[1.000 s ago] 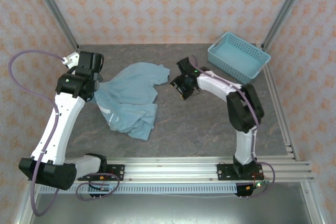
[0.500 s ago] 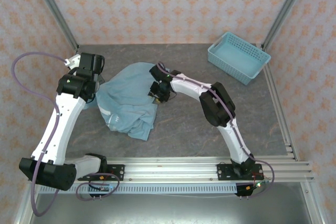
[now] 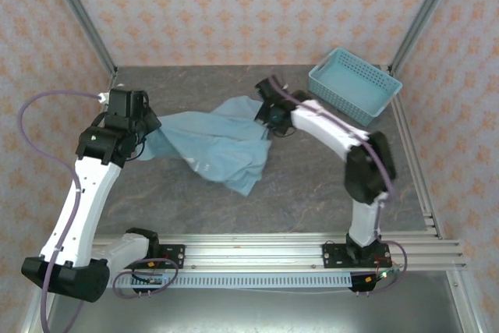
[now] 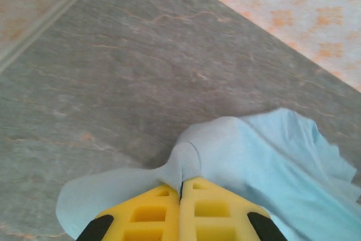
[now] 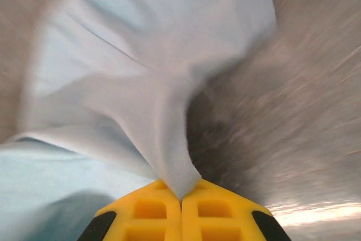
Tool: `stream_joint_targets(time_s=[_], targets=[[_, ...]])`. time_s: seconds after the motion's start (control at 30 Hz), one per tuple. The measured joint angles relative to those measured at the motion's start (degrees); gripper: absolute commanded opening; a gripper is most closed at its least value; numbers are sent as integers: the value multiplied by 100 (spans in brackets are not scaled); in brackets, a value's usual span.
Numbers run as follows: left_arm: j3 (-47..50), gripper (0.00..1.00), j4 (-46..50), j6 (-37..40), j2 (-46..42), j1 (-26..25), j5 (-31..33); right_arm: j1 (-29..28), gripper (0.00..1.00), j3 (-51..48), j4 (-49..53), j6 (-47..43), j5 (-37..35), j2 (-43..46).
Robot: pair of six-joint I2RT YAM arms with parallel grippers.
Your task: Fold and stack the t-shirts
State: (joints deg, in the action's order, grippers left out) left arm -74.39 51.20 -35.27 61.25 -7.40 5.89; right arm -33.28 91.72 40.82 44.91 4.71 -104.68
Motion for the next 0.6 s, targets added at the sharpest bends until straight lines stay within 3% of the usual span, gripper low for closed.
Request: stream_joint_targets(time_s=[0.13,0.23,0.4,0.6], targets=[[96,0,-238,-76,-184,-33,-348,671,0,24,103,-400,-494,1279],[101,0,-337,-92,-240,-81,-426,975,0,358,280,-715,-713,1606],[415,0,-560,-61,-168,-149,-420,1051,0,1045,332,-1084,-682,994],[942,0,-535,127,597,-433,-284,1058,1,1320,444,-1161,-221,-708]])
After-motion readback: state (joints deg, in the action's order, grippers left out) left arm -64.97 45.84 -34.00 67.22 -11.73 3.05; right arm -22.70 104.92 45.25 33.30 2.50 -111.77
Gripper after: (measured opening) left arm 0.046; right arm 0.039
